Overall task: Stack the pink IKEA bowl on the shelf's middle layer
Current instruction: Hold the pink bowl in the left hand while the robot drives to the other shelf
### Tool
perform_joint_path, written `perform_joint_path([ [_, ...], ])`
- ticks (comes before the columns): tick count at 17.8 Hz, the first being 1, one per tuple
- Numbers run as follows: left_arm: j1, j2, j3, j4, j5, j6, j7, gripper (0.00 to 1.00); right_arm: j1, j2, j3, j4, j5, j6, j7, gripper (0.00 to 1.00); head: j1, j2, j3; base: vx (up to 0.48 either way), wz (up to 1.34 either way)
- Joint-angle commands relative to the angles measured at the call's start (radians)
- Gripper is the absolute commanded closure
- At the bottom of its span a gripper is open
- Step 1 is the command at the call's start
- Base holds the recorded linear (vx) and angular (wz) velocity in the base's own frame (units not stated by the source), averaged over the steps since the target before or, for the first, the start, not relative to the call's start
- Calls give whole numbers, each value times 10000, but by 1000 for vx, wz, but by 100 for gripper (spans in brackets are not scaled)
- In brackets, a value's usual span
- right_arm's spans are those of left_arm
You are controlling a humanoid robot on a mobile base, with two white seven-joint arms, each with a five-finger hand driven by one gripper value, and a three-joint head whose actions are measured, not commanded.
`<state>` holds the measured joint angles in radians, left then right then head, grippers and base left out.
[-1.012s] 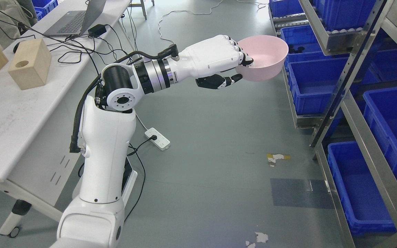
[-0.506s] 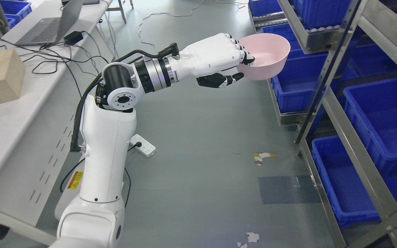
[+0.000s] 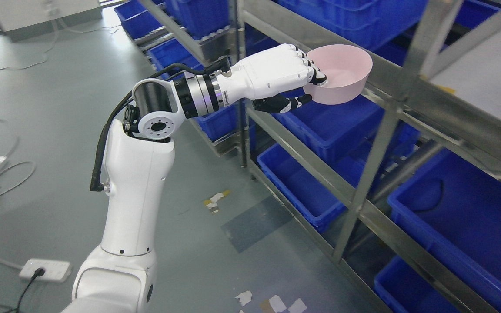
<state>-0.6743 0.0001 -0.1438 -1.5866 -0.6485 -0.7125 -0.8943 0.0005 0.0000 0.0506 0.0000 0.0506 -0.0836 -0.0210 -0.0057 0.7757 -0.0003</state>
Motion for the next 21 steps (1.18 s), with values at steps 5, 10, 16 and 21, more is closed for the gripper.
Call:
perform_joint_path([
  [5,-1215,174,499,-12,289,388,-107,97,210,-174,0,-175,0,7,-50,0,0,0,0,8,-1115],
  [10,-2781,174,748,1887,-1103,989,-139,97,210,-174,0,-175,0,7,-50,0,0,0,0,-5,-802],
  [16,-2844,174,-722,3148,-1906,989,45,96,210,-174,0,-175,0,7,-50,0,0,0,0,-8,-423],
  [21,-2875,174,-1568,4006,-1921,989,719,96,210,-174,0,-175,0,7,-50,0,0,0,0,-18,-256],
])
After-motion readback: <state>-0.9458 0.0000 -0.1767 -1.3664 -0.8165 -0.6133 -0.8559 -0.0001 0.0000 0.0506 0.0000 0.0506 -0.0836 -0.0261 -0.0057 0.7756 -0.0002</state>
